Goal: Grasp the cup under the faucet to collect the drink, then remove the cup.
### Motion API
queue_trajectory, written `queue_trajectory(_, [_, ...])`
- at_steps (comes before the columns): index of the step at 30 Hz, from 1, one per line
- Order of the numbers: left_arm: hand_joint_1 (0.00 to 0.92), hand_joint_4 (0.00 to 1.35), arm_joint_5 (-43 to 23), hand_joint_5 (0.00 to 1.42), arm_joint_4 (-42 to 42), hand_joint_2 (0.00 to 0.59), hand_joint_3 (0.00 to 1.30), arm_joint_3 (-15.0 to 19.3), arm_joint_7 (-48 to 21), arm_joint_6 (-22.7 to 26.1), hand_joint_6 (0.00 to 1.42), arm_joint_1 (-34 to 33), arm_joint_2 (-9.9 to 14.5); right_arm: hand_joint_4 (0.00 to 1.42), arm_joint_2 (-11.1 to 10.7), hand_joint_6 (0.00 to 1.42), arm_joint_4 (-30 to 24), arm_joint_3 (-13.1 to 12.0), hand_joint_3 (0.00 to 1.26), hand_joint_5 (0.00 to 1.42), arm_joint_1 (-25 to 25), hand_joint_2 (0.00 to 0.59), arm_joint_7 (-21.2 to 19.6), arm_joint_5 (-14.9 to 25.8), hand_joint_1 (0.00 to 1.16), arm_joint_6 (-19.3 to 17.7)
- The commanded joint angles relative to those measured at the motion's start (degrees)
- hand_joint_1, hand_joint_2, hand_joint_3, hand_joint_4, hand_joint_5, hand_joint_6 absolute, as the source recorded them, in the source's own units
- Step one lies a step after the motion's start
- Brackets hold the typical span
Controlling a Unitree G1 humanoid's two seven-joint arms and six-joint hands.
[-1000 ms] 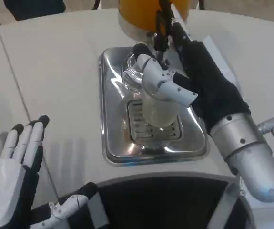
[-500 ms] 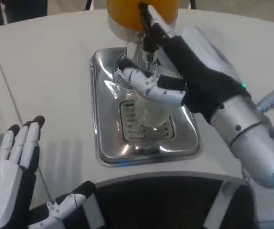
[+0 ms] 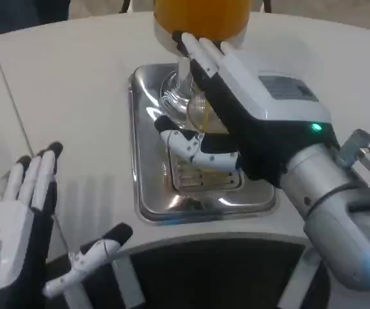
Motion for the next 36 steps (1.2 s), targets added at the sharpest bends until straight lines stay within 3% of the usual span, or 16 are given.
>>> queue_trajectory(1, [0.067, 0.00, -0.51, 0.00, 3.35, 0.082, 0.00, -2.12, -0.72, 0.61, 0.04, -4.28, -0.60, 0.00, 3.44, 0.00, -0.21, -0.67, 0.00, 0.00, 1.78, 0.442, 3.74, -3.42, 0.39, -2.24])
queue_trajectory(7, [0.106, 0.00, 0.00, 0.00, 7.62, 0.079, 0.00, -5.66, -0.34, 1.06, 0.04, -10.05, -1.55, 0.00, 6.97, 0.00, 1.17, -3.20, 0.00, 0.00, 1.61, 0.439, 4.76, -7.08, 0.39, -4.41])
queue_trajectory(15, [0.128, 0.00, 0.26, 0.00, 14.06, 0.089, 0.00, -10.25, -0.01, 3.24, 0.04, -16.87, -3.74, 0.00, 10.62, 0.00, 4.32, -6.47, 0.00, 0.00, 2.15, 0.439, 3.85, -7.16, 0.39, -7.59])
queue_trajectory(30, [0.149, 0.00, -1.25, 0.01, 19.59, 0.088, 0.00, -13.52, 0.74, 3.65, 0.05, -23.57, -5.37, 0.00, 13.14, 0.00, 5.86, -8.18, 0.00, 0.00, 3.98, 0.430, 2.54, -8.26, 0.40, -10.25])
queue_trajectory(33, [0.148, 0.00, -1.77, 0.01, 19.93, 0.087, 0.00, -13.85, 0.63, 3.46, 0.05, -24.07, -5.60, 0.00, 14.24, 0.00, 4.68, -8.47, 0.00, 0.00, 5.43, 0.433, 1.11, -8.62, 0.41, -10.01])
queue_trajectory(36, [0.148, 0.00, -2.07, 0.01, 19.86, 0.087, 0.00, -14.39, 0.75, 3.12, 0.06, -24.25, -5.71, 0.00, 17.84, 0.00, 1.39, -10.53, 0.00, 0.00, 9.53, 0.435, -3.68, -6.39, 0.41, -7.99])
